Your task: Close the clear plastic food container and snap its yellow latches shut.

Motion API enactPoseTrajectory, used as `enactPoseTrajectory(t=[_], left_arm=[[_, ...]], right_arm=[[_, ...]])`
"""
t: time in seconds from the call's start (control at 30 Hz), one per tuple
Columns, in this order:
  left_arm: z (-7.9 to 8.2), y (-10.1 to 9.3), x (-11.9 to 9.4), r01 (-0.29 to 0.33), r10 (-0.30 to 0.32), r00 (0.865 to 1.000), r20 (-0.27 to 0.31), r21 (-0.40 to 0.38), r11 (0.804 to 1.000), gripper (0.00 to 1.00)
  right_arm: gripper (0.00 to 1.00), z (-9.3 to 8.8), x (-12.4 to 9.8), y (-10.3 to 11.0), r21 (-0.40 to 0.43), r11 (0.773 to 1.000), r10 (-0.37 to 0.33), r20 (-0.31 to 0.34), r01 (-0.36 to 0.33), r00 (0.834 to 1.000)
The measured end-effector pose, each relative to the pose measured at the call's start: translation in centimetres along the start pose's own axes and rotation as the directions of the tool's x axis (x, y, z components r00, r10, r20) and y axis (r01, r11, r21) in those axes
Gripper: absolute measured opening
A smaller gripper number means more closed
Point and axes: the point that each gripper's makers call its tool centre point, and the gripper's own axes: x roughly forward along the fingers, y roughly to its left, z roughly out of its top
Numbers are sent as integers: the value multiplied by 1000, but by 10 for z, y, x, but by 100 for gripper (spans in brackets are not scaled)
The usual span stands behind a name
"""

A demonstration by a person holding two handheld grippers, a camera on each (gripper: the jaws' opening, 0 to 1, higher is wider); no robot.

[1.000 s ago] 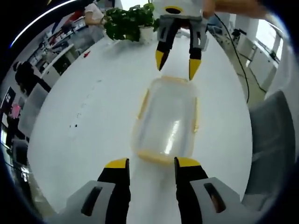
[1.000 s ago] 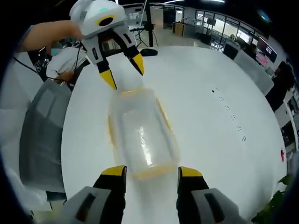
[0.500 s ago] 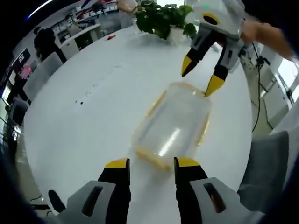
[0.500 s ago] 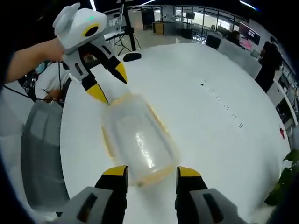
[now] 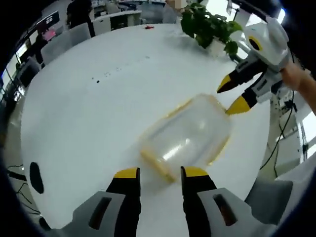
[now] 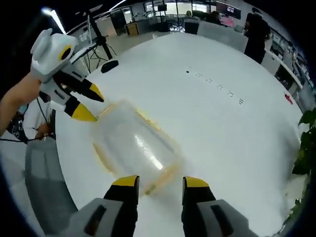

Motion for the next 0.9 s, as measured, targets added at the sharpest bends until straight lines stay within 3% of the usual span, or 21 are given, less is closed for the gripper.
enactPoseTrajectory(t=[0.07,0.27,0.63,0.9], left_arm=[[-2,1,0,-9,9,1000,-13,-25,1000,31],[-6,1,4,-16,13,999,-34,-71,997,30],[-7,2,8,-20,16,999,-41,-83,996,26],[-2,-7,16,20,-23,999,-32,-81,996,25]], right_arm=[[33,0,1,-1,65,998,-6,3,5,1000],[33,-5,4,-3,145,989,-11,-16,13,1000],[32,-7,9,-2,168,986,-2,-17,5,1000],[33,-3,13,2,183,983,34,-4,-33,999]])
